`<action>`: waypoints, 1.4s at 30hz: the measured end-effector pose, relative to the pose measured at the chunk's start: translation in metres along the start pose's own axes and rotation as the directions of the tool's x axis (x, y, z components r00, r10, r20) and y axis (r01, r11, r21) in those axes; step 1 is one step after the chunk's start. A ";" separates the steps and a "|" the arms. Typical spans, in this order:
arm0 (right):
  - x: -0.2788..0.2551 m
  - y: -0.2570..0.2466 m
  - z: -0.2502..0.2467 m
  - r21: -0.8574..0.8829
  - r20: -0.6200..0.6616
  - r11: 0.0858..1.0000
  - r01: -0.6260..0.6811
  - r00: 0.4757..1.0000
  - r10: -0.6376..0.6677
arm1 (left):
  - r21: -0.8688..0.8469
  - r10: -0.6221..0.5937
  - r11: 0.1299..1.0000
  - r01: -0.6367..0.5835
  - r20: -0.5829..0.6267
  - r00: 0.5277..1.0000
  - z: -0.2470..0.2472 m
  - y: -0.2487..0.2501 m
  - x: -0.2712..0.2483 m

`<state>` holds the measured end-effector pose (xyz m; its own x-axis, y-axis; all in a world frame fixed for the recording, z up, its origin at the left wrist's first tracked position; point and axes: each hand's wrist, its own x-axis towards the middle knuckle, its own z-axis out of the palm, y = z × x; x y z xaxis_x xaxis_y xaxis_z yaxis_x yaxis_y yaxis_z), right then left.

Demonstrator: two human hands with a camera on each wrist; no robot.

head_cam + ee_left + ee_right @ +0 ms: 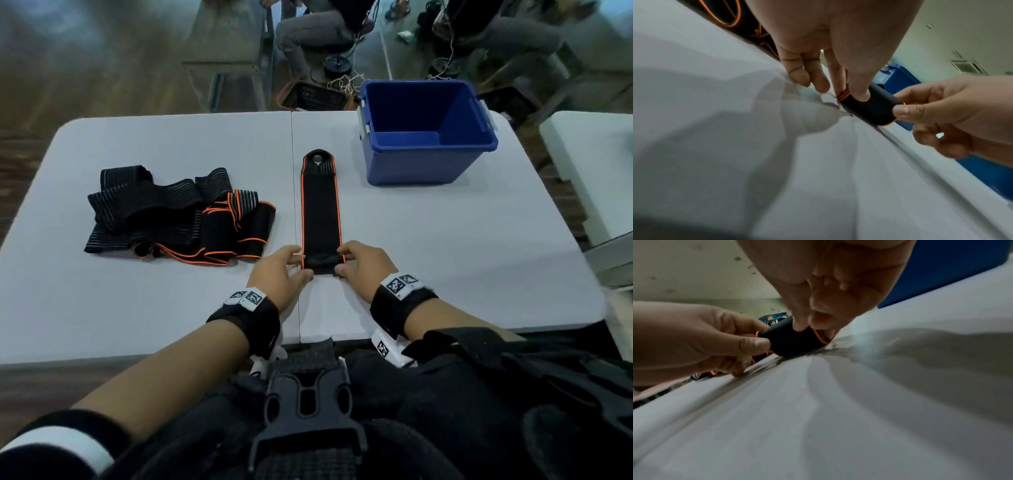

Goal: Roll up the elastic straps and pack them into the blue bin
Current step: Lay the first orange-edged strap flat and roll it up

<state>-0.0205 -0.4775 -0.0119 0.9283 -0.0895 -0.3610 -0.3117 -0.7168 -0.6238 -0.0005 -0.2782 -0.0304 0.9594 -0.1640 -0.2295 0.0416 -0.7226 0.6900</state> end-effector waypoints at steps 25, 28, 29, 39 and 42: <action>-0.016 0.007 0.006 -0.135 -0.046 0.990 0.039 0.998 -0.046 | 0.069 -0.044 0.997 0.042 0.017 0.999 0.010 0.021 0.001; -0.020 0.009 0.010 -0.164 -0.024 0.985 0.051 0.998 -0.056 | 0.143 0.004 0.990 -0.013 0.060 0.998 0.008 0.023 0.001; -0.021 0.010 0.012 -0.174 -0.009 0.983 0.059 0.998 -0.062 | 0.158 0.025 0.987 -0.035 0.067 0.997 0.006 0.023 0.001; -0.008 0.014 0.000 -0.101 0.050 0.995 -0.004 0.999 0.009 | 0.139 0.058 0.987 -0.083 0.171 0.984 0.005 0.008 0.005; -0.004 0.009 -0.005 -0.042 0.067 0.999 -0.020 0.997 0.023 | 0.065 0.033 0.997 -0.040 0.116 0.993 0.007 0.011 0.008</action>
<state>-0.0259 -0.4868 -0.0124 0.9052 -0.0590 -0.4209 -0.3212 -0.7435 -0.5865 0.0052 -0.2923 -0.0297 0.9213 -0.2644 -0.2850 -0.0154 -0.7573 0.6529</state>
